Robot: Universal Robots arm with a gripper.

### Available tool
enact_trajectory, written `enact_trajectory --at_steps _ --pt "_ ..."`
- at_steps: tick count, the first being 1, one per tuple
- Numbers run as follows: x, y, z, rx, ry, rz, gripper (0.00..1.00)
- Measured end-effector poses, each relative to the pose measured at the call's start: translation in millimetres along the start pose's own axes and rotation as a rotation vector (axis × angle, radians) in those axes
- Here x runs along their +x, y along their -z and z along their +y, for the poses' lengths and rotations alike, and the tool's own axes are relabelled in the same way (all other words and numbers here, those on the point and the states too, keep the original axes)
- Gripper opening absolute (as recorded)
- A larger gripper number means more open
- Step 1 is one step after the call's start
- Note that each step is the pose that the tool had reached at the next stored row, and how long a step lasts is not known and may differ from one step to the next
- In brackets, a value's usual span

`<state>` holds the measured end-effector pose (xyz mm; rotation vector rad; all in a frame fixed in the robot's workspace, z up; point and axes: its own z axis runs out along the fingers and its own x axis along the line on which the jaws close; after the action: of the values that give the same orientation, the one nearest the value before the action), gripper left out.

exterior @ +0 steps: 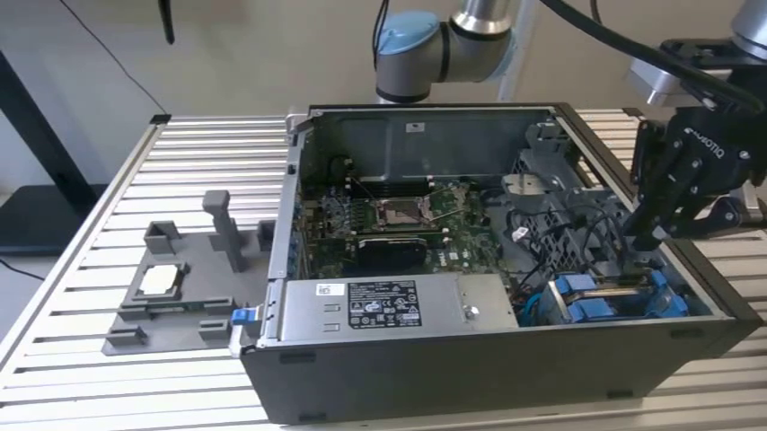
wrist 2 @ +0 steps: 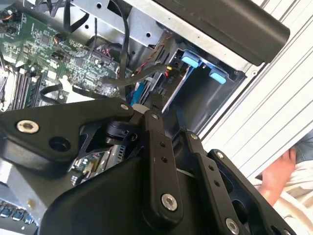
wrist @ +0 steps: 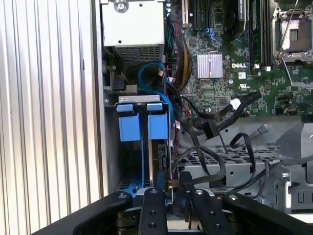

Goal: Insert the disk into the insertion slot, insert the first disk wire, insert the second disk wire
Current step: 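Insert the second disk wire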

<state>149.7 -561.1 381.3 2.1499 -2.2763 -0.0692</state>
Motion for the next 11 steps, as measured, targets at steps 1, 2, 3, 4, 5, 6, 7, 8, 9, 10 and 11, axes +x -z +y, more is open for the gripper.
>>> enact_trajectory --at_steps 1,2,3,4,5,6,7,8,9,10,11 --pt "-1.3 -0.1 1.7 0.0002 0.0 -0.0001 0.27" --pt "-2.5 -0.1 3.1 0.0004 0.0 -0.0001 0.27" --pt "-3.7 -0.1 4.6 0.0005 0.0 0.0 0.27" --pt "-5.0 -0.1 6.1 0.0006 0.0 0.0 0.27" --pt "-6.5 -0.2 7.5 0.0007 0.0 0.0 0.27" --pt "-8.0 -0.2 8.9 0.0008 0.0 0.0 0.27" --pt "-9.1 -0.2 10.1 0.0008 0.0 -0.0001 0.27" --pt "-10.3 -0.2 11.4 0.0009 0.0 -0.0002 0.27" --pt "-11.6 0.1 12.6 0.0009 0.0 -0.0001 0.27" --pt "-12.9 0.3 13.7 0.001 0.0 -0.0001 0.27" --pt "-13.9 0.6 14.8 0.001 0.0 0.0 0.27"
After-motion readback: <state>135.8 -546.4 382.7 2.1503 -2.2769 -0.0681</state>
